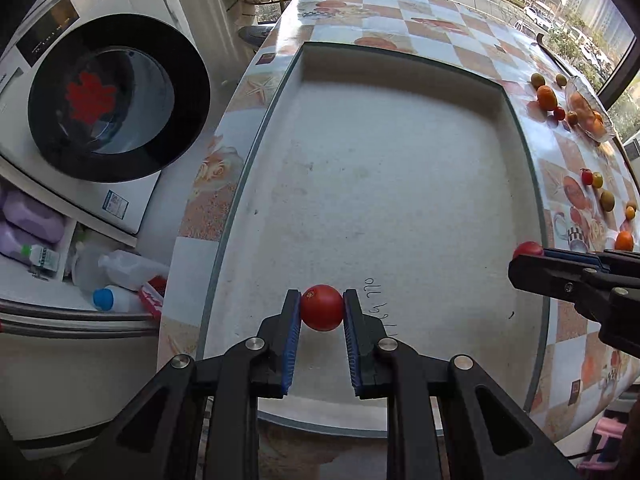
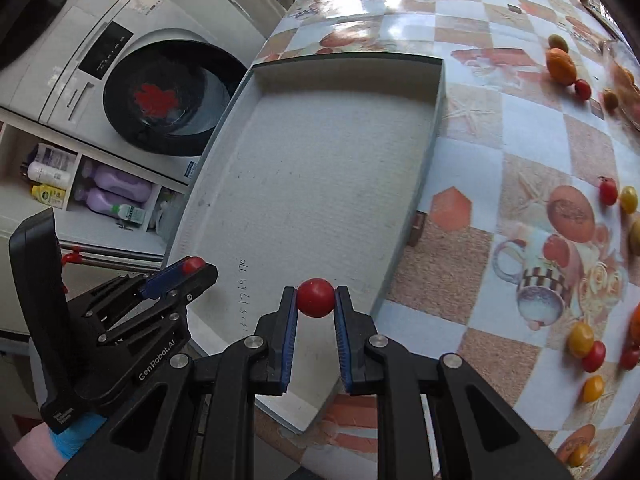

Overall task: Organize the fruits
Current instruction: 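Carry both red tomatoes over the white tray and open both tools to drop them, then grasp a yellow tomato with the left tool while the right tool grasps another yellow tomato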

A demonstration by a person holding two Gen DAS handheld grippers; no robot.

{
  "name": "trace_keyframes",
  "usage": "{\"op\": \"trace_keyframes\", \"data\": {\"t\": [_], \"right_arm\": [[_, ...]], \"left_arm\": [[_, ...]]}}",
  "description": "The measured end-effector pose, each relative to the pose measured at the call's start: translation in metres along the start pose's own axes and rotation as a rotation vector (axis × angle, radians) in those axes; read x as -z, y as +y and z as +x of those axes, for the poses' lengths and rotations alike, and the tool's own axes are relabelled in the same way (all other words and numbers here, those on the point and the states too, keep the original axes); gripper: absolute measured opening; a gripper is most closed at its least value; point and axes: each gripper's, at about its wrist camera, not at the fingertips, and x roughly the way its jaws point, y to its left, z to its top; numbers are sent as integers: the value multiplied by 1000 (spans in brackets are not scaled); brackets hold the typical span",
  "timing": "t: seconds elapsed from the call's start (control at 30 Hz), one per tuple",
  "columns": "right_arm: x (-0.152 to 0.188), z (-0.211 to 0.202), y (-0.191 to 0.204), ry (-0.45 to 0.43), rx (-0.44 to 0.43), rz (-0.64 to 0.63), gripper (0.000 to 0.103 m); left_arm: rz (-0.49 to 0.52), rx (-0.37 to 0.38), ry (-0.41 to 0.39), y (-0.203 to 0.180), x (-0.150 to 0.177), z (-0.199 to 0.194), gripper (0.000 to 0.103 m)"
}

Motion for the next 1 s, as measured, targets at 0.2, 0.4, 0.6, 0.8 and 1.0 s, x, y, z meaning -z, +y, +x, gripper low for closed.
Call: {"op": "trace_keyframes", "data": {"t": [0.2,0.4,0.6,0.8,1.0], "right_arm": [[-20,33,12,47,97,-8,21],[-30,45,11,74,144,-8,30],[-34,30,14,12,138,6,75],[-32,-9,-1,-67,130,78,84],[-3,-46,-45,-116,173,202,84]], "left_arm": [[57,8,6,8,6,9,24],[80,1,-9,9,5,8,90],[109,21,-20,5,3,6,90],[145,45,-12,-12,-1,-4,90],[259,53,-43,-59,-4,-20,90]]}}
